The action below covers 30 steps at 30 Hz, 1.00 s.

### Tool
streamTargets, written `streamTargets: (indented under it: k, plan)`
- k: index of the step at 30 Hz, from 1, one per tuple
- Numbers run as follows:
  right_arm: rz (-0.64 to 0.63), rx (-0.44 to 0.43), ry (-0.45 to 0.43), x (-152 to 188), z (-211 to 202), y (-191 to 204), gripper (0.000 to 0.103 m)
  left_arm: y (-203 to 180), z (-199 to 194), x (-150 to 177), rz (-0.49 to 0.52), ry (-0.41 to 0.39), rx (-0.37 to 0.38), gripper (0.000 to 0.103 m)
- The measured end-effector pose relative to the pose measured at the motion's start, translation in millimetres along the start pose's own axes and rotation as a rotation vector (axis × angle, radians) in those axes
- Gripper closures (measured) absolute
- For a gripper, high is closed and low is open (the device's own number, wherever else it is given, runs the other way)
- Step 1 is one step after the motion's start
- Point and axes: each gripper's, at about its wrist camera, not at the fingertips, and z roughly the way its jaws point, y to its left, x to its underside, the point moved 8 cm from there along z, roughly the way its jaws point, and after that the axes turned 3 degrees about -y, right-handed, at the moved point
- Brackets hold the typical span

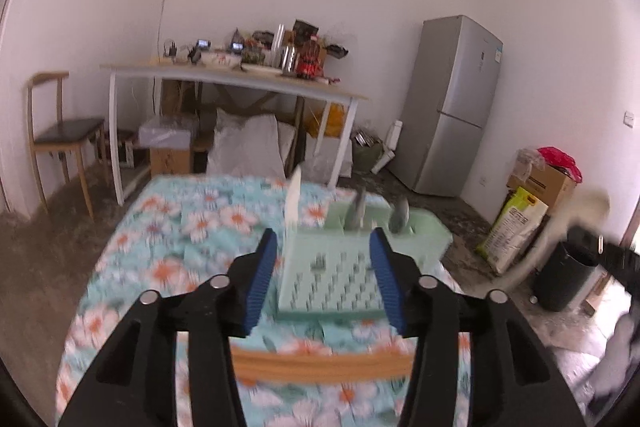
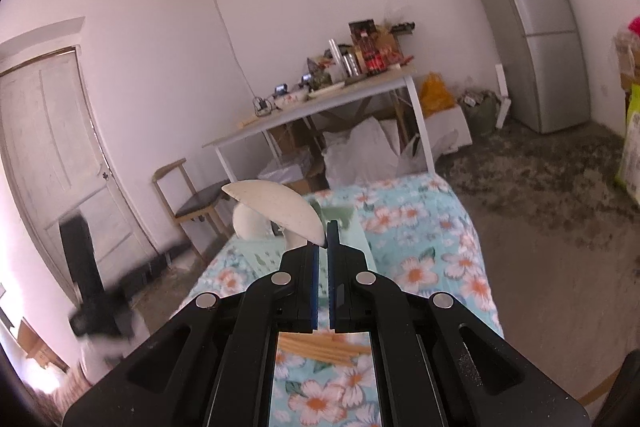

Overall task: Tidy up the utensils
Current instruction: 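Lower the white ladle-spoon into the green holder and open the right tool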

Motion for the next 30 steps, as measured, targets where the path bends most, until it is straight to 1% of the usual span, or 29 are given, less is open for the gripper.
streamTargets:
  k: [4,7,9,12,16,20,23,25,28,30]
  plan:
    - [-0.029,-0.004,-0.040,-25.1,4.9,9.9,0.101,3.2,-5.7,35.4,-0.030,0.058,0.033,0.044]
    - [-0.056,-0.006,-0.083,-46.3,10.1,16.8,0.101,6.3,-5.4,57.2,-0.062,0.098,0.054,0.041]
    - [-0.079,0.000,-0.107,-56.3,16.3,19.7,0.101,8.0,-4.6,66.3,-0.076,0.114,0.059,0.039]
    - [-0.095,0.016,-0.109,-61.6,34.2,18.8,0.101,14.2,-1.0,79.5,-0.092,0.140,0.063,0.037]
    - [-0.119,0.056,-0.072,-52.1,65.2,12.6,0.101,18.8,4.4,90.9,-0.078,0.162,0.053,0.035]
    - [-0.163,0.113,-0.015,-30.6,97.5,3.4,0.101,23.5,10.0,97.0,-0.081,0.174,0.050,0.033]
    - [-0.176,0.130,0.030,-15.6,115.7,-0.3,0.101,25.5,14.6,100.0,-0.087,0.182,0.049,0.032]
    - [-0.190,0.144,0.053,-8.6,123.7,-0.3,0.101,26.3,18.4,103.4,-0.090,0.193,0.050,0.032]
    - [-0.200,0.153,0.096,2.6,133.3,-4.6,0.097,26.4,21.9,107.9,-0.094,0.206,0.050,0.031]
    - [-0.212,0.160,0.119,9.1,135.6,-5.0,0.097,26.7,23.4,110.5,-0.096,0.213,0.048,0.031]
